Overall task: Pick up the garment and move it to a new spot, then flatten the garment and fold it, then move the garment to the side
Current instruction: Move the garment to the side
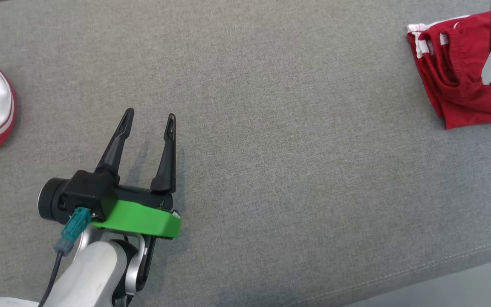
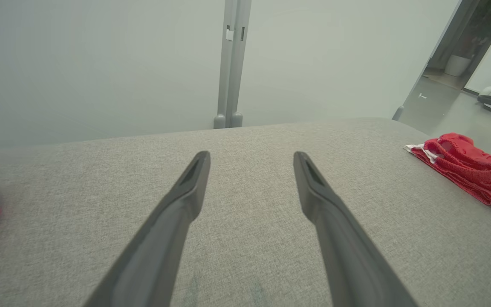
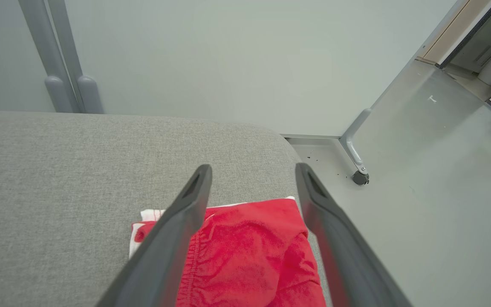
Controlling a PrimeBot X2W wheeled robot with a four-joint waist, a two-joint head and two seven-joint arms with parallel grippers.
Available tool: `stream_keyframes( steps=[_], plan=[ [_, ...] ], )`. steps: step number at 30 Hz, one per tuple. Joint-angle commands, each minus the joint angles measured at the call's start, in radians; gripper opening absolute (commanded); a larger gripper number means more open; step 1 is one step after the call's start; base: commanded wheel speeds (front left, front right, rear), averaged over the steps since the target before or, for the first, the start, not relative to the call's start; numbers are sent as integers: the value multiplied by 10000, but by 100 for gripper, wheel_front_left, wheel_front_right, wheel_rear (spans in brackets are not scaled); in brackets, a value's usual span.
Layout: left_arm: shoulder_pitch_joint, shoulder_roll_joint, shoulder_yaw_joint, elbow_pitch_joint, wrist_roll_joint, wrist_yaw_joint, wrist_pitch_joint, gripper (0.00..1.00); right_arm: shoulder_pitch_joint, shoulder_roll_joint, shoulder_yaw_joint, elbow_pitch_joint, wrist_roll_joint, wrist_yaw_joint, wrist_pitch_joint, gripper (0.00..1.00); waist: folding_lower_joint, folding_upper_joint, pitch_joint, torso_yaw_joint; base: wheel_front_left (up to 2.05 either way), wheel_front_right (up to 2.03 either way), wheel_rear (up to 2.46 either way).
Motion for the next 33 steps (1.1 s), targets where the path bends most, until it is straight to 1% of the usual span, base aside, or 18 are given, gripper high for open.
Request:
stream_keyframes(
  steps=[1,3,4,5,9,15,19,22,25,28,33],
  plan=[
    [157,-63,104,129,-142,-15,-153,100,-55,77,109,-171,108,-3,-120,100,-1,0,-510,19,0,0,0],
    [284,-167,192,322,-300,-46,-282,100,90,245,292,-383,211,-3,-196,100,-1,0,-797,69,0,0,0],
    [376,-251,305,542,-429,-97,-448,100,299,331,431,-602,339,-3,-264,100,-1,0,-1144,164,0,0,0],
    [376,-251,305,542,-429,-97,-448,100,299,331,431,-602,339,-3,-264,100,-1,0,-1144,164,0,0,0],
    [663,-511,595,1033,-733,-165,-679,100,841,606,593,-1125,654,-3,-349,100,-1,0,-1864,402,0,0,0],
    [1276,-785,1089,1533,-952,-217,-813,100,2051,1084,631,-2353,1147,-3,-441,100,-1,0,-2836,708,0,0,0],
    [1783,-814,1481,1690,-1065,-215,-836,100,3113,1499,487,-3476,1379,-3,-369,100,-1,0,-3357,894,0,0,0],
    [2175,-817,1796,1755,-1122,-192,-848,100,3999,1753,352,-4436,1284,-3,-140,100,-1,0,-3657,1053,0,0,0],
    [2603,-819,2101,1764,-1129,-190,-852,100,4958,2066,130,-5529,1205,-1,202,100,-1,0,-3898,1203,0,0,0],
    [3025,-819,2350,1797,-1134,-207,-846,100,5925,2397,-162,-6708,893,-3,573,100,-1,0,-4085,1300,0,0,0],
    [3573,-922,2649,1778,-1095,-269,-848,100,7499,3011,-324,-8553,673,-1,1265,100,-1,0,-4249,1438,0,0,0]
  ],
)
